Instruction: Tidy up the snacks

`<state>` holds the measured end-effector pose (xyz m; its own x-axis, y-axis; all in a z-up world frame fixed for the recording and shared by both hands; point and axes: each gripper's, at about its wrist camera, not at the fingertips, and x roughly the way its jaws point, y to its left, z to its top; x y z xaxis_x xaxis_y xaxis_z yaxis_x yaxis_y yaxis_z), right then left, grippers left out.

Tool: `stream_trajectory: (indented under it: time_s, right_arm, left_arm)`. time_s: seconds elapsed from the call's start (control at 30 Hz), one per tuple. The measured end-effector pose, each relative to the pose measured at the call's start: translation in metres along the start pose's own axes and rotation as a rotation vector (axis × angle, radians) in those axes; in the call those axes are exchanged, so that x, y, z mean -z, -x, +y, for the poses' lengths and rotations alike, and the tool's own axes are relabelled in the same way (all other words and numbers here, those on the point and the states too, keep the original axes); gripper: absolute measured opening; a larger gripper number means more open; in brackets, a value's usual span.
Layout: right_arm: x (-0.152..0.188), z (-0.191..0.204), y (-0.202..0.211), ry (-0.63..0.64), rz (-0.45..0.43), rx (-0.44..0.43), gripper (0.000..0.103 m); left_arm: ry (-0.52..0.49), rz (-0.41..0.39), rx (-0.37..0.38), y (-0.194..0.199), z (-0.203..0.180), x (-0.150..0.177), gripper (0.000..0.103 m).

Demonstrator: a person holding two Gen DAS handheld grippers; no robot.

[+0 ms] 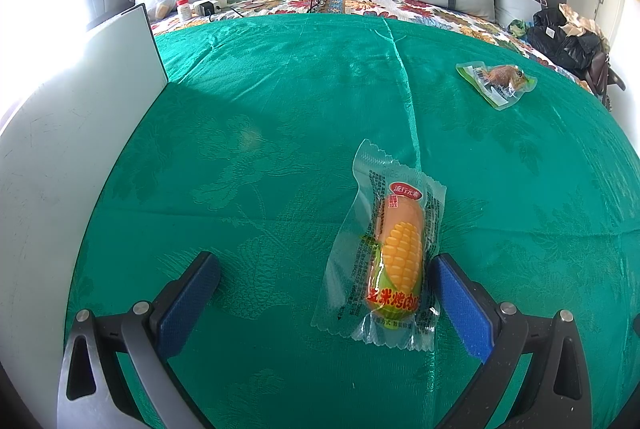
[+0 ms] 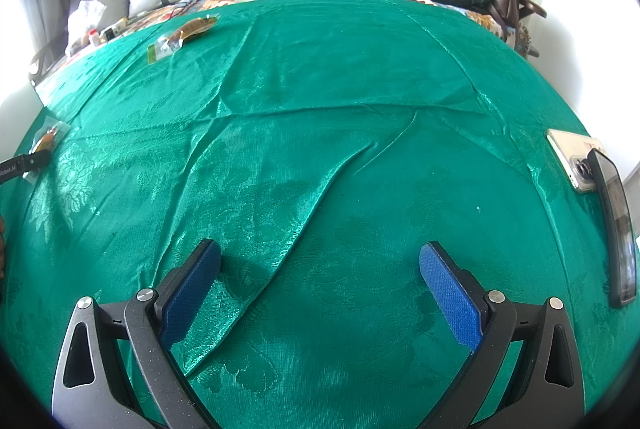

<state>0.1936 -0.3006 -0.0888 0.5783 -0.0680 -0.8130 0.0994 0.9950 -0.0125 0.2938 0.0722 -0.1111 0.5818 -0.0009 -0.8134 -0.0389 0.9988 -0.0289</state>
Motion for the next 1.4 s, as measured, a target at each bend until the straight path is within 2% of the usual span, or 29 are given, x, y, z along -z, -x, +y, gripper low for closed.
stream_trajectory:
  time_s: [1.3, 1.4]
  right_arm:
    - [0.0002, 0.0002, -0.0001, 0.000, 0.000, -0.001, 0.101]
    - [-0.0073, -0.0005, -0.0005, 0.016, 0.034, -0.030, 0.100]
  left_arm:
    - [0.002, -0.001, 0.000, -0.0003, -0.0001, 0.0006, 0.103]
    - [0.002, -0.002, 0.000, -0.0003, -0.0001, 0.0005, 0.103]
